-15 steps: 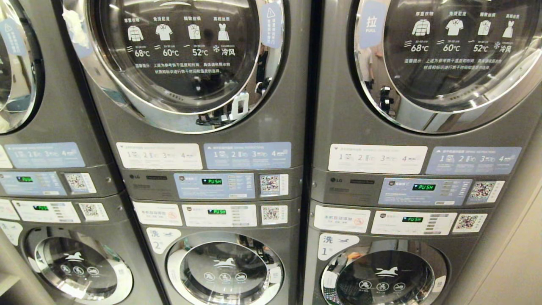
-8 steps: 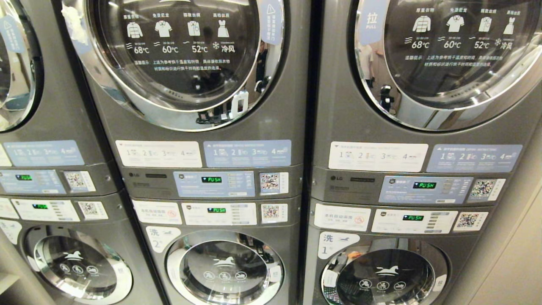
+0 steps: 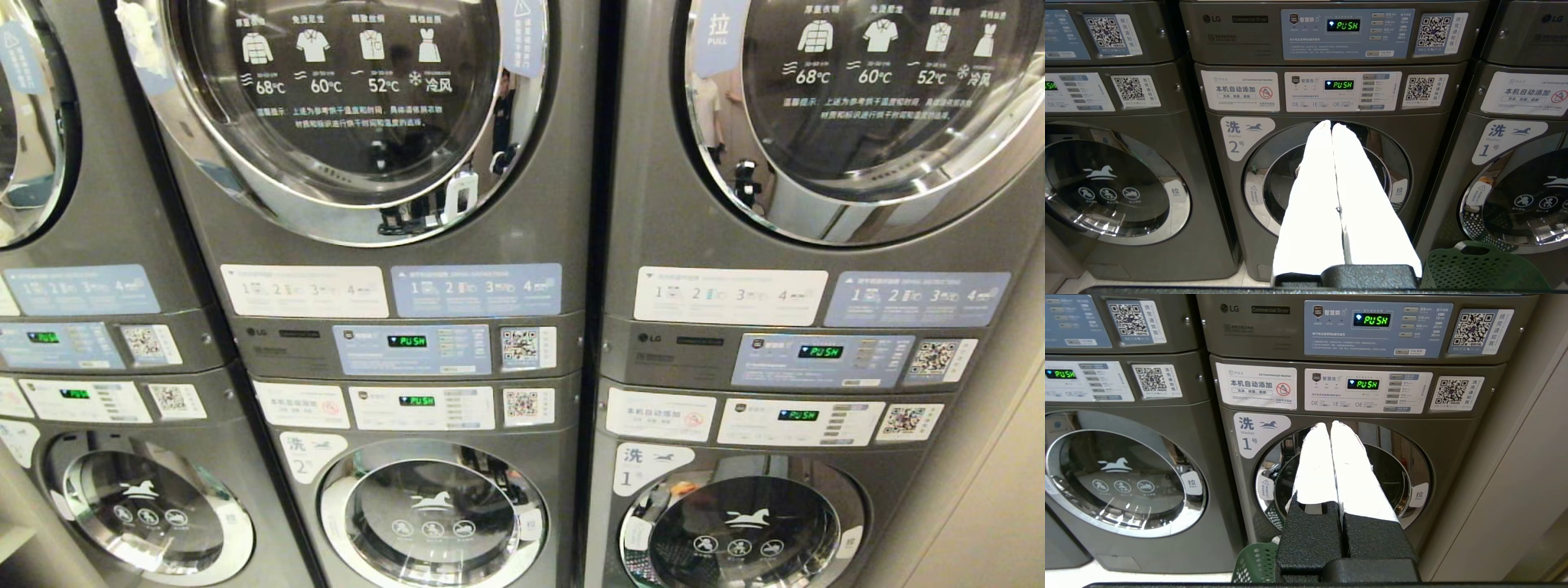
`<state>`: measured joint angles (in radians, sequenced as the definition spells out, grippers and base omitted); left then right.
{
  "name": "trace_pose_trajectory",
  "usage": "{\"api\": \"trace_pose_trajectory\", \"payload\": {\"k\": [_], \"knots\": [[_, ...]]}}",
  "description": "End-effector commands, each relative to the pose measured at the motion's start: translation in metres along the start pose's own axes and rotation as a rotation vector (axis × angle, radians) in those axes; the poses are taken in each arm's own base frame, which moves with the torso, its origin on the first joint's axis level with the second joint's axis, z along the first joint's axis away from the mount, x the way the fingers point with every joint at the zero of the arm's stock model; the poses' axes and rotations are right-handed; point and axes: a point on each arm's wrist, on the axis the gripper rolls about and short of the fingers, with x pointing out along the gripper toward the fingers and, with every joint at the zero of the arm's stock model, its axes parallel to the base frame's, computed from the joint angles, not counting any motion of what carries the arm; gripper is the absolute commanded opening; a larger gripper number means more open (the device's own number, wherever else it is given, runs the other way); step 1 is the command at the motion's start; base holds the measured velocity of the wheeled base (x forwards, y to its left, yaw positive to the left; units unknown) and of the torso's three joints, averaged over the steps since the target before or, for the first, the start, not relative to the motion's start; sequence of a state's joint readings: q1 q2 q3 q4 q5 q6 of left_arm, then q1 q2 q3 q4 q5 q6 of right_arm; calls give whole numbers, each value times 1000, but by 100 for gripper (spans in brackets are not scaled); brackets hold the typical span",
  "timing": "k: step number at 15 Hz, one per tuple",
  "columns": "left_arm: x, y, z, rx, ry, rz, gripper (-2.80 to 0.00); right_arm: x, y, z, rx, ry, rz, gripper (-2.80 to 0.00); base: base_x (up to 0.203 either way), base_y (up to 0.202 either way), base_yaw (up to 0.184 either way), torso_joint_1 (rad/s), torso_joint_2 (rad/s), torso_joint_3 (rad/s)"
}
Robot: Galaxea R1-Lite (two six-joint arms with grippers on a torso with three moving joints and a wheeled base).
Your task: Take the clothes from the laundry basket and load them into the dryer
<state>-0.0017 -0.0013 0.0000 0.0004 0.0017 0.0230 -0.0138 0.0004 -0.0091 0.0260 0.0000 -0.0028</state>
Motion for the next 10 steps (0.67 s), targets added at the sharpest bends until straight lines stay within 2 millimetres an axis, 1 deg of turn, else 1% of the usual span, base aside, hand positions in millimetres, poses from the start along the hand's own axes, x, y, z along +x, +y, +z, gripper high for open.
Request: {"api": "trace_pose_trajectory", "payload": {"k": [1, 5, 10], "knots": [[0, 0, 0, 0, 2, 0, -280, 0, 0, 0, 0, 1, 0, -280, 0, 0, 0, -71, 154, 78], [0, 0, -1, 45, 7, -6, -280, 0, 0, 0, 0, 1, 0, -280, 0, 0, 0, -71, 151, 82], [0, 0, -1, 52, 5, -11, -280, 0, 0, 0, 0, 1, 0, -280, 0, 0, 0, -74, 166, 89]]}}
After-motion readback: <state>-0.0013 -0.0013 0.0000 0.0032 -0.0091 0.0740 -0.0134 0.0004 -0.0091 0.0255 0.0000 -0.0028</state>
